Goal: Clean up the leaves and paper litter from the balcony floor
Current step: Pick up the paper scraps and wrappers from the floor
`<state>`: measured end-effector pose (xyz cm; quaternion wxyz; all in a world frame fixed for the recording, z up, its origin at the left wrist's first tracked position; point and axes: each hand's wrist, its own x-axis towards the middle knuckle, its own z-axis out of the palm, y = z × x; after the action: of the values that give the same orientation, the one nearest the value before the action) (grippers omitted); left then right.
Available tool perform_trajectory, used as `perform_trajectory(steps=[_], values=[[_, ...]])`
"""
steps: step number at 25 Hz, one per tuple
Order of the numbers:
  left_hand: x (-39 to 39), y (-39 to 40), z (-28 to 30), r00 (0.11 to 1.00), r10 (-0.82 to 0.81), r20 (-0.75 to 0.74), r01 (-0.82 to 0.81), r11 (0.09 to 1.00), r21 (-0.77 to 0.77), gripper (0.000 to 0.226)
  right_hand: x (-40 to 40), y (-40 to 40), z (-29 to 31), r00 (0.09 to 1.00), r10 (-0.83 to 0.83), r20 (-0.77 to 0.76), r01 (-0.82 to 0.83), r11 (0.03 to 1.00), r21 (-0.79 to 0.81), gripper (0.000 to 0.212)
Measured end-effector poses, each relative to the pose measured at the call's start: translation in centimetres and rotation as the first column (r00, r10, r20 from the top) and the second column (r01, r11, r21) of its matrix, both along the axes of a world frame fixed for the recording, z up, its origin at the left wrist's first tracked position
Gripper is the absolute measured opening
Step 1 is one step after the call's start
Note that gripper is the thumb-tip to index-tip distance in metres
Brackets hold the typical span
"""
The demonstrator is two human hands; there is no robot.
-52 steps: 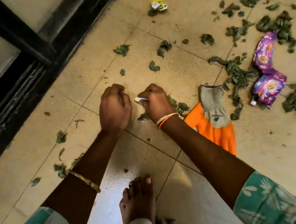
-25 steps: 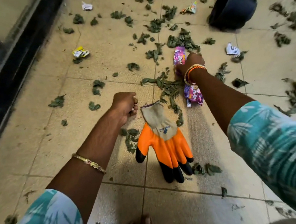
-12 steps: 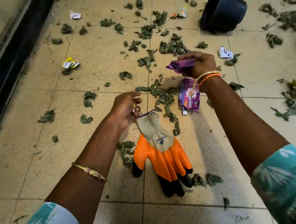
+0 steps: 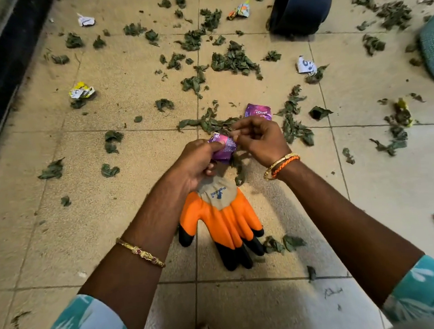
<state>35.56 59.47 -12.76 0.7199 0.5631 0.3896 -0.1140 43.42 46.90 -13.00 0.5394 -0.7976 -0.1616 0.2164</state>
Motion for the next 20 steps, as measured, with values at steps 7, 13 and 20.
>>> perform_trajectory(steps=[7,13,20], values=[[-0.4,0.1,0.9,0.972,0.23,0.053,-0.222,0.966,-0.129,0.004,5.8,-3.2,-1.8,0.945,-0.318,0.082,0.316,0.814,-0.487,0.028],[0.2,-0.5,0.5,0.954,0.291,0.07,-0.281,0.951,-0.131,0.034,5.3,-1.5,-1.4,0.951,-0.307,0.038,0.288,0.836,-0.467,0.015],[0.5,-0.7,-0.1,0.93,0.367,0.01,-0.361,0.919,-0.16,0.033,4.9,-3.7,0.5,0.854,-0.366,-0.369,0.395,0.919,0.003,0.026]])
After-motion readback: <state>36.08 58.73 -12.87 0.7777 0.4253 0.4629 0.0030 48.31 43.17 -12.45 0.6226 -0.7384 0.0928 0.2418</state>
